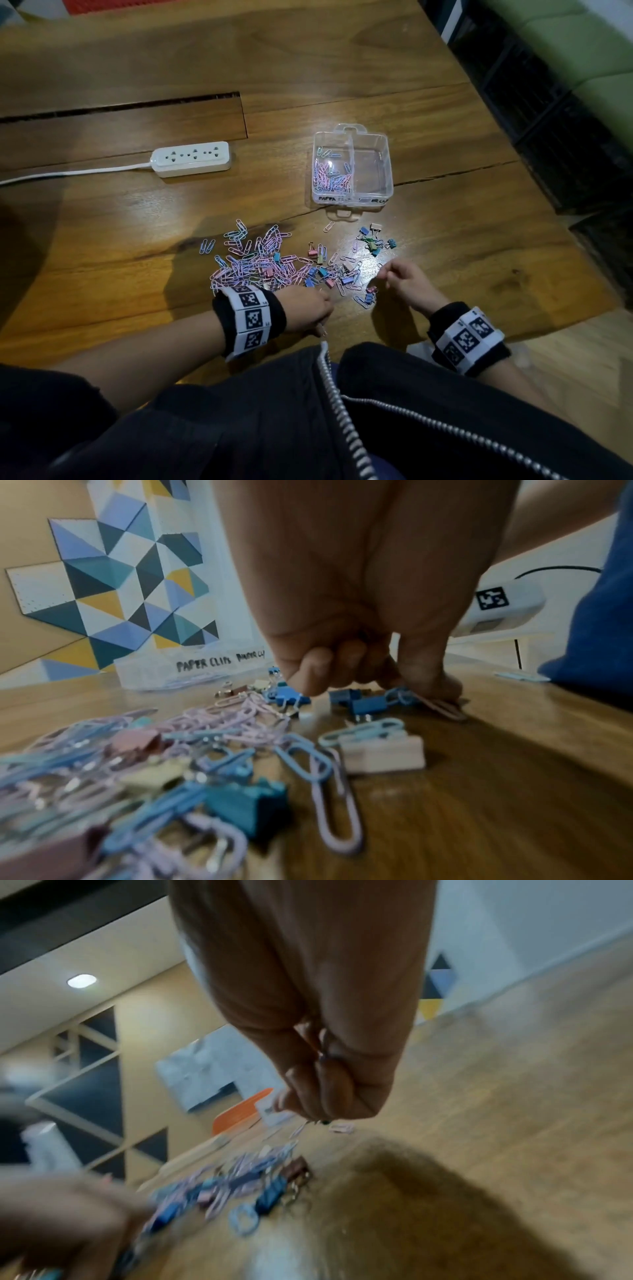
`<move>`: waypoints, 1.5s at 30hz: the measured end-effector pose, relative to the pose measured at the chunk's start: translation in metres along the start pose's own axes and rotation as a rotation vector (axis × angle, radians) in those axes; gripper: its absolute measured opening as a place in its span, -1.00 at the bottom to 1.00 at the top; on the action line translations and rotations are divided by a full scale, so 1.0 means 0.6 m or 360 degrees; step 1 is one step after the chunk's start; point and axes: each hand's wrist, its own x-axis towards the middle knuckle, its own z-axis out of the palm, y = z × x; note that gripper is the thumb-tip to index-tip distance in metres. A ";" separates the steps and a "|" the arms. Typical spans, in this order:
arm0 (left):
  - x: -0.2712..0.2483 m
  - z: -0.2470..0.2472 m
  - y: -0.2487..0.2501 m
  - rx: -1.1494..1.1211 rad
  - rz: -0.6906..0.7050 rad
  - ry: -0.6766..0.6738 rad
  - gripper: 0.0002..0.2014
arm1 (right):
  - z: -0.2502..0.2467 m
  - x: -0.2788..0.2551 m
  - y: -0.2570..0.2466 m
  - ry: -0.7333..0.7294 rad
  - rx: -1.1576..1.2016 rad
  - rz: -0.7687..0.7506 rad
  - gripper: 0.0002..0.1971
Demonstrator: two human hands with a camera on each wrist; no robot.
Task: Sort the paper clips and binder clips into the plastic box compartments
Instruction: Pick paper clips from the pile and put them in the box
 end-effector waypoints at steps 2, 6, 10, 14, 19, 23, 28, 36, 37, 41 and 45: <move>0.000 -0.008 -0.004 -0.0128 -0.0046 0.0071 -0.60 | 0.016 -0.003 0.003 0.0018 -0.0202 -0.0109 -0.68; 0.000 -0.034 -0.025 -0.0824 -0.0191 0.0348 -0.82 | 0.028 -0.013 0.003 0.0118 -0.0679 -0.0209 -0.88; 0.002 -0.056 -0.046 -0.1538 -0.0296 0.0486 -0.84 | 0.031 -0.011 0.000 0.0106 -0.0791 -0.0214 -0.78; 0.003 -0.068 -0.055 -0.1918 -0.0391 0.0505 -0.95 | 0.023 0.001 -0.008 0.0301 -0.0627 -0.0267 -0.84; 0.016 -0.072 -0.052 -0.2571 -0.0543 0.0495 -0.79 | 0.040 -0.009 -0.009 0.0185 -0.1022 -0.0378 -0.70; 0.031 -0.079 -0.046 -0.2733 -0.0650 0.0543 -0.68 | 0.045 -0.003 -0.010 0.0223 -0.1114 -0.0423 -0.75; 0.046 -0.077 -0.037 -0.1761 -0.0693 0.0568 -0.71 | 0.043 0.007 -0.011 0.0194 -0.1373 -0.0539 -0.77; 0.050 -0.061 -0.024 -0.0389 -0.0695 0.0596 -0.45 | 0.050 0.005 -0.014 0.0105 -0.1606 -0.0649 -0.84; 0.051 -0.058 -0.023 -0.0348 -0.0698 0.0612 -0.43 | 0.052 0.005 -0.015 0.0083 -0.1565 -0.0646 -0.86; 0.052 -0.048 -0.018 -0.0355 -0.0665 0.0598 -0.60 | 0.046 0.011 -0.010 0.0148 -0.1074 -0.0602 -0.86; 0.053 -0.047 -0.012 -0.0384 -0.0612 0.0602 -0.83 | 0.026 0.015 -0.027 0.0287 -0.0137 -0.0333 -0.80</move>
